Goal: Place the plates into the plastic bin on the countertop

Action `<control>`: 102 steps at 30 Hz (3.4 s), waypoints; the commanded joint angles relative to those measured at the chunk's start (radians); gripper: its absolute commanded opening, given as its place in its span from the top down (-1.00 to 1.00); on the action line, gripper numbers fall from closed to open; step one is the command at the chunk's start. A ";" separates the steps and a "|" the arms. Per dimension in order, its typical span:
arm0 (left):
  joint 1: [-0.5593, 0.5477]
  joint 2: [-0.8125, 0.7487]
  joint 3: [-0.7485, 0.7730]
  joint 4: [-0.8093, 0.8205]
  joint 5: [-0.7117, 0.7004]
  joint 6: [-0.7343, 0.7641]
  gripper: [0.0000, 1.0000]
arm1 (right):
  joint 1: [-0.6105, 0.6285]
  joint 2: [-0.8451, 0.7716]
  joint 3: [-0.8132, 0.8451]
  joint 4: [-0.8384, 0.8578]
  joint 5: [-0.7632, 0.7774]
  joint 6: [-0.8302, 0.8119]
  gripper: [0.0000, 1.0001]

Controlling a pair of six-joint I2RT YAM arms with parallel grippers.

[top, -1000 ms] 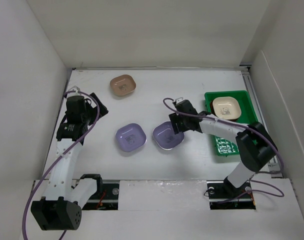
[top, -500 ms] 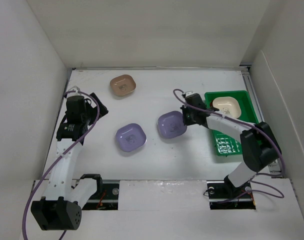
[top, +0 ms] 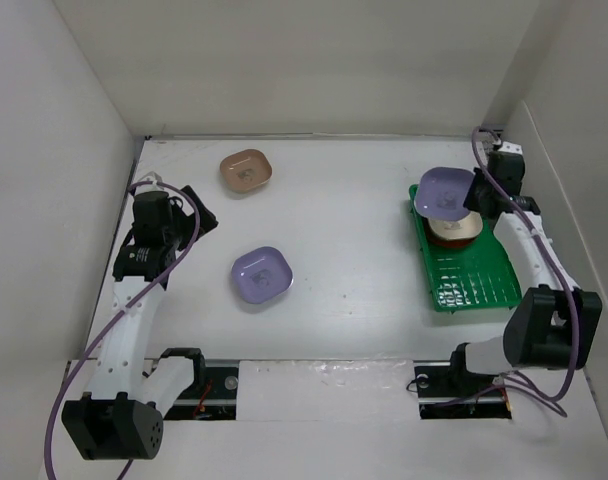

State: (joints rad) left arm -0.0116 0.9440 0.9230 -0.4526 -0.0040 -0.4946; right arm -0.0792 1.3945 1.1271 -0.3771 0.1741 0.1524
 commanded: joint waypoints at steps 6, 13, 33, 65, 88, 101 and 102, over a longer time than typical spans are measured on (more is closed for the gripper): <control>-0.002 0.003 0.008 0.025 0.010 0.013 -0.99 | -0.106 0.046 0.017 0.009 -0.047 0.032 1.00; -0.002 0.003 0.008 0.025 0.010 0.013 -0.99 | -0.065 -0.008 0.037 -0.013 -0.010 0.052 -0.33; -0.002 -0.005 -0.001 0.025 -0.019 0.013 -0.99 | 0.794 0.012 -0.078 0.193 -0.172 0.094 -0.96; -0.002 -0.024 0.008 0.003 -0.068 -0.009 -0.99 | 0.836 0.324 0.133 0.092 0.017 0.056 1.00; -0.002 -0.004 0.008 0.012 -0.034 0.001 -0.99 | -0.215 -0.097 -0.098 0.108 -0.203 0.024 0.94; -0.002 0.006 -0.001 0.012 -0.025 0.001 -0.99 | -0.105 -0.152 -0.055 0.113 -0.219 0.061 -1.00; -0.002 0.006 -0.001 0.021 -0.025 0.001 -0.99 | -0.062 -0.175 -0.055 0.113 -0.219 0.061 -1.00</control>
State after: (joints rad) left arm -0.0120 0.9539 0.9230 -0.4606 -0.0345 -0.5053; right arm -0.1963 1.3128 1.0237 -0.2886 -0.0353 0.2054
